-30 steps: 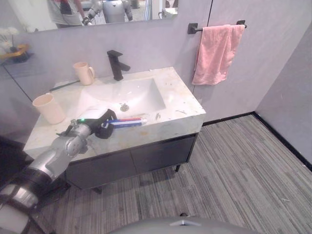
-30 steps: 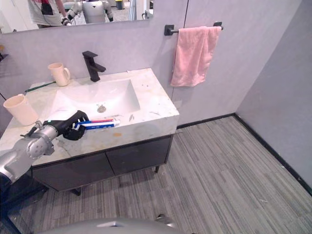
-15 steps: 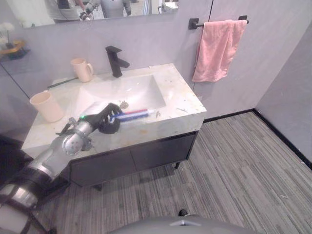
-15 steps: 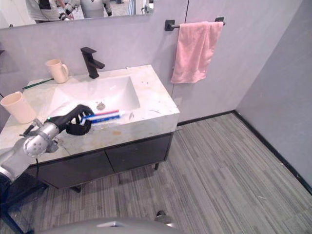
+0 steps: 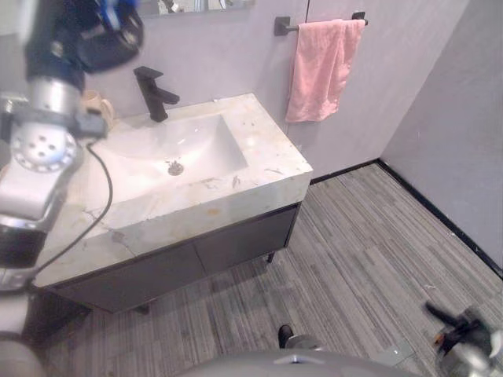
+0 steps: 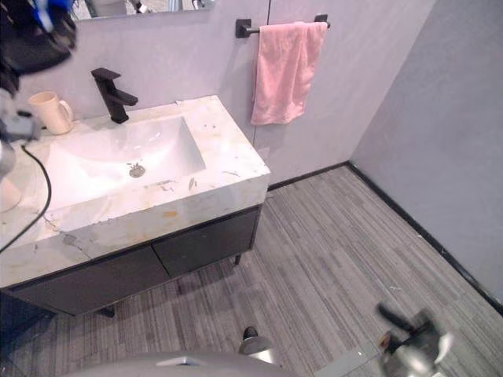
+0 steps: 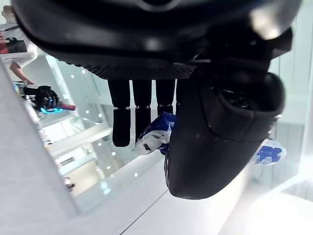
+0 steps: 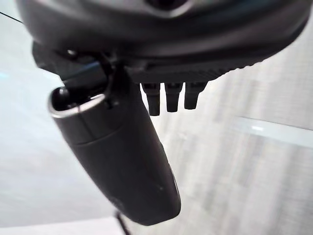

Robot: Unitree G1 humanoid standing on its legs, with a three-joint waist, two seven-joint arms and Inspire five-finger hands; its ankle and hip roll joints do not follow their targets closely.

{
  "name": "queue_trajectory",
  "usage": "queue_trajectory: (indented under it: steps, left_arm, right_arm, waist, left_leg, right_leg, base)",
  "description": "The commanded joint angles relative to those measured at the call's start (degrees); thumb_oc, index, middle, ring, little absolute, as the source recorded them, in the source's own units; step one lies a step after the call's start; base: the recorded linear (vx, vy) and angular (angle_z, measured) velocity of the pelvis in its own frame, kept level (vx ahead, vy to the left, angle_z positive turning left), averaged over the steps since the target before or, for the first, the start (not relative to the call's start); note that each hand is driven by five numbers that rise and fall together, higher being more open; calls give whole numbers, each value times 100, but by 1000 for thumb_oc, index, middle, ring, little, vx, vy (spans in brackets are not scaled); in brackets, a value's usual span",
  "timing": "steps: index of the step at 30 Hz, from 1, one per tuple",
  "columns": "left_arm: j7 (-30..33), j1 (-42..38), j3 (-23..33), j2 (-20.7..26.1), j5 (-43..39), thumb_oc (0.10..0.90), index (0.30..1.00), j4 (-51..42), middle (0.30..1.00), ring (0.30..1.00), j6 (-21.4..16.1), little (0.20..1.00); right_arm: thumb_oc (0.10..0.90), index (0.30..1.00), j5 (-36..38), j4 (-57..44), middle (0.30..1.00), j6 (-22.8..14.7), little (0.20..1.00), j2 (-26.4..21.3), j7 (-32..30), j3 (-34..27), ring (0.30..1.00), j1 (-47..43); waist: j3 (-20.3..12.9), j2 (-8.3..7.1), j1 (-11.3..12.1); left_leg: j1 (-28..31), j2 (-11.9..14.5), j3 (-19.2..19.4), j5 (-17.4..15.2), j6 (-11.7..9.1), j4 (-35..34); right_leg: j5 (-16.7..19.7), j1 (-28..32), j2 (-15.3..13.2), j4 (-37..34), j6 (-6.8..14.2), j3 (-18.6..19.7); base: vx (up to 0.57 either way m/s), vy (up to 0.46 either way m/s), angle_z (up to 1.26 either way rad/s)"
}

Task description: Organize the bathroom.

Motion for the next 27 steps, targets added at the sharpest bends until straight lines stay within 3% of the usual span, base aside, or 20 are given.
queue_trajectory:
  steps: [1, 2, 5, 7, 9, 12, 13, 17, 22, 27]
  left_arm:
    - [350, -1117, 296, 71, -810, 400, 300, -75, 300, 300, -222, 300]
    - [367, -1115, 267, -7, -794, 400, 300, -63, 300, 300, -227, 300]
    - [509, -1098, 13, -594, -676, 400, 300, -3, 300, 300, -404, 300]
    - [594, -1034, -86, -961, -534, 400, 300, -74, 300, 300, -459, 300]
    - [691, -844, -208, -1555, -268, 400, 300, -284, 300, 300, -393, 300]
    - [704, -595, -336, -2084, -26, 400, 300, -446, 300, 300, -326, 300]
    - [668, -423, -454, -2350, 172, 400, 300, -471, 300, 300, -359, 300]
    - [528, 88, -675, -2902, 601, 400, 300, -566, 300, 300, -526, 300]
    - [131, 512, -721, -3164, 367, 400, 300, -653, 300, 300, -606, 300]
    - [30, 751, -809, -3291, 681, 400, 300, -739, 300, 300, -693, 300]
  right_arm:
    - [800, 900, -1343, -2074, 900, -1125, 900, -1500, -1171, -461, 900, -1171]
    - [800, 900, -1435, -2364, 900, -1018, 900, -1570, -1234, -445, 900, -1276]
    - [800, 900, -1975, -3505, 900, -1589, 900, -1836, -1202, 16, 900, -2141]
    - [800, 900, -1977, -4010, 900, -1701, 900, -1800, -881, 493, 900, -2742]
    - [800, 900, -1803, -4645, 900, -1665, 900, -1549, -127, 1160, 900, -3469]
    - [800, 900, -1989, -5138, 900, -1305, 900, -1235, 462, 1740, 900, -4040]
    - [800, 900, -1858, -5342, 900, -1076, 900, -1103, 751, 2149, 900, -4336]
    - [800, 900, -1298, -5403, 900, -772, 900, -731, 1398, 2709, 900, -4634]
    - [800, 900, -1055, -5687, 900, -430, 900, -471, 1847, 2963, 900, -4531]
    - [800, 900, -932, -5665, 900, -22, 900, -206, 1937, 3219, 900, -4711]
  waist:
    - [11, 443, 109]
    - [10, 448, 114]
    - [-11, 447, 181]
    - [-19, 422, 212]
    - [-17, 393, 283]
    - [-42, 358, 381]
    - [-55, 334, 465]
    - [-86, 230, 671]
    - [-73, 173, 796]
    - [-73, 146, 910]
  left_leg:
    - [285, -295, -216, -800, 268, 41]
    - [283, -300, -221, -800, 273, 42]
    - [257, -336, -250, -795, 308, 45]
    - [243, -342, -272, -788, 320, 45]
    - [223, -342, -313, -777, 335, 50]
    - [175, -333, -322, -715, 325, 46]
    - [159, -326, -345, -703, 320, 54]
    - [104, -289, -398, -676, 298, 70]
    - [71, -263, -473, -668, 284, 103]
    - [47, -254, -547, -689, 268, 139]
  right_leg:
    - [-832, 17, 451, 329, 268, 404]
    - [-839, 12, 456, 340, 267, 418]
    - [-867, -15, 478, 390, 260, 476]
    - [-881, -26, 486, 411, 246, 482]
    - [-915, -23, 487, 432, 218, 462]
    - [-885, -56, 480, 432, 182, 423]
    - [-897, -40, 470, 427, 169, 375]
    - [-892, -12, 435, 396, 162, 241]
    - [-897, -8, 418, 422, 159, 174]
    - [-877, 24, 412, 380, 145, 114]
  base:
    - [-27, 65, -4]
    - [-40, 80, -6]
    - [-26, 39, -18]
    - [-18, 9, -14]
    - [-11, -1, -3]
    - [-39, -30, 2]
    - [-19, -21, 4]
    - [-5, -50, 11]
    - [19, -47, 16]
    - [13, -28, 12]
